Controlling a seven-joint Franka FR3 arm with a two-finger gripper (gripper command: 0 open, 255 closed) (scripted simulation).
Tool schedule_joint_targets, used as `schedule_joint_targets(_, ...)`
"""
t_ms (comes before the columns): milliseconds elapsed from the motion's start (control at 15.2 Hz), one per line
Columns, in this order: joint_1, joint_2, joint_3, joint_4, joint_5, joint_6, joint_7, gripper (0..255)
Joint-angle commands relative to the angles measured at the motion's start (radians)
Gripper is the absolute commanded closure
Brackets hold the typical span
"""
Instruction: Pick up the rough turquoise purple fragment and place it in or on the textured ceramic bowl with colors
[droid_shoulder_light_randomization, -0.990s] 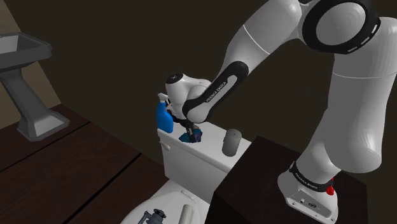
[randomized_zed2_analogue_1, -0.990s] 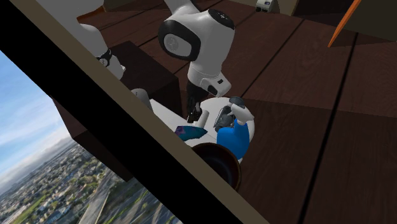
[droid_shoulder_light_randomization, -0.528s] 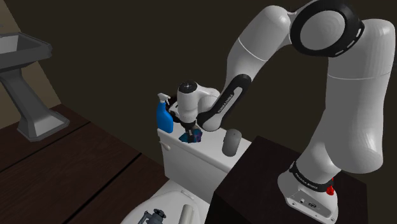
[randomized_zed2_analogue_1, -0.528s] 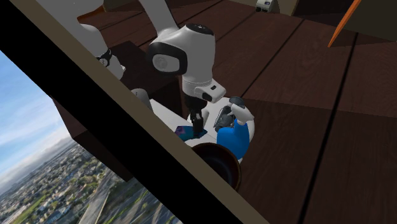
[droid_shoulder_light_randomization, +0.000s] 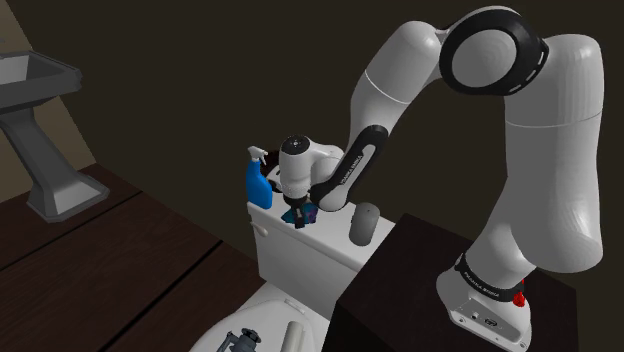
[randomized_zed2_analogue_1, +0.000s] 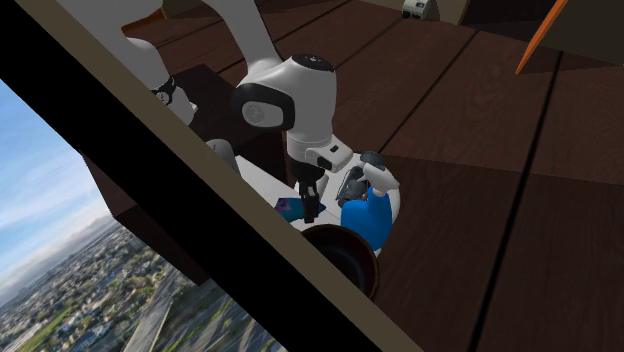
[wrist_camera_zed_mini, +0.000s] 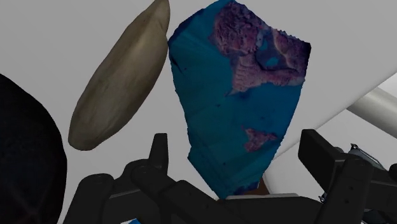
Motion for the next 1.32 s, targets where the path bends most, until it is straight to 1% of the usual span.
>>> schedule_joint_targets(0,0.0,0.001,0.0,0.0,0.0,0.001,0.0,0)
schedule_joint_targets(132,0.0,0.001,0.0,0.0,0.0,0.0,0.0,0)
schedule_joint_targets(198,0.0,0.001,0.0,0.0,0.0,0.0,0.0,255)
schedule_joint_targets(792,0.0,0.001,0.0,0.0,0.0,0.001,0.0,255)
schedule_joint_targets(1254,-0.027,-0.094,0.037,-0.025,0.048,-0.067,-0.053,255)
